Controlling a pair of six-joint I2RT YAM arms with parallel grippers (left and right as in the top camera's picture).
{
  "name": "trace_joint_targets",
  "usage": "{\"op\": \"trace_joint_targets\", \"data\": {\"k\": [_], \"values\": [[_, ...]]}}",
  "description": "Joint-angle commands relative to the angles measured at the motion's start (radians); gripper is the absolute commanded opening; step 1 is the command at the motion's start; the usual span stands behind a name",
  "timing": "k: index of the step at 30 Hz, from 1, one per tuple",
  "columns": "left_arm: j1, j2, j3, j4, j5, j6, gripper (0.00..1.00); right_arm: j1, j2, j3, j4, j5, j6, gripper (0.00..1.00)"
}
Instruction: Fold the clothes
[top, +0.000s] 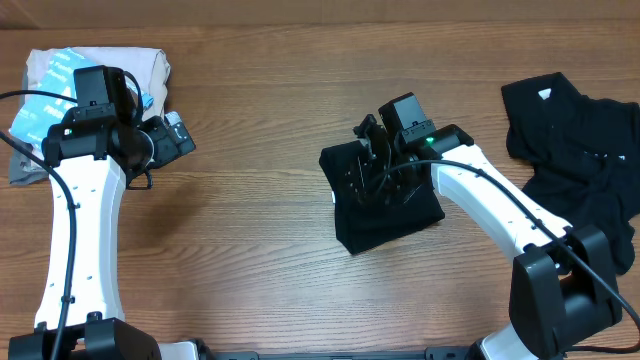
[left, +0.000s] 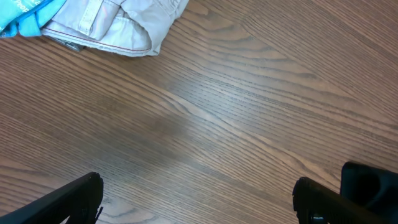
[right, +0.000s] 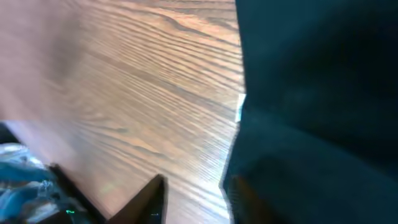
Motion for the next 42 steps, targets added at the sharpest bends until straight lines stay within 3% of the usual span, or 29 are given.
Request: {"op": "trace_joint_targets", "data": {"k": [1,4,6,11,15,25,32,37,42], "values": [[0.003,0.003,0.021,0.0,0.019,-0.01,1.0,0.005,0.002,-0.005,0.005,-0.133,0.002,0.45],[0.003,0.003,0.021,0.003,0.077,-0.006,0.99,-0.02,0.001,0.001,-0.014,-0.139,0.002,0.43],[0.0,0.003,0.021,0.018,0.158,0.031,0.93,-0.052,0.0,0.004,-0.033,-0.141,0.002,0.37],[-0.058,0.019,0.021,0.086,0.375,0.147,0.34,-0.148,-0.002,0.005,-0.133,-0.14,-0.007,0.19],[-0.16,0.078,0.021,0.147,0.471,0.203,0.08,-0.204,-0.002,0.004,-0.199,-0.13,-0.047,0.1],[-0.446,0.37,0.021,0.47,0.738,0.223,0.07,-0.225,0.0,-0.051,-0.191,0.068,-0.027,0.04],[-0.568,0.479,0.021,0.657,0.717,0.221,0.11,-0.226,0.001,-0.19,-0.006,0.079,0.011,0.04],[-0.596,0.554,0.021,0.666,0.56,0.178,0.11,-0.226,0.022,-0.24,0.04,0.079,0.011,0.04],[-0.581,0.627,0.021,0.665,0.548,0.173,0.09,-0.226,0.062,-0.273,0.051,0.087,0.011,0.04]]}}
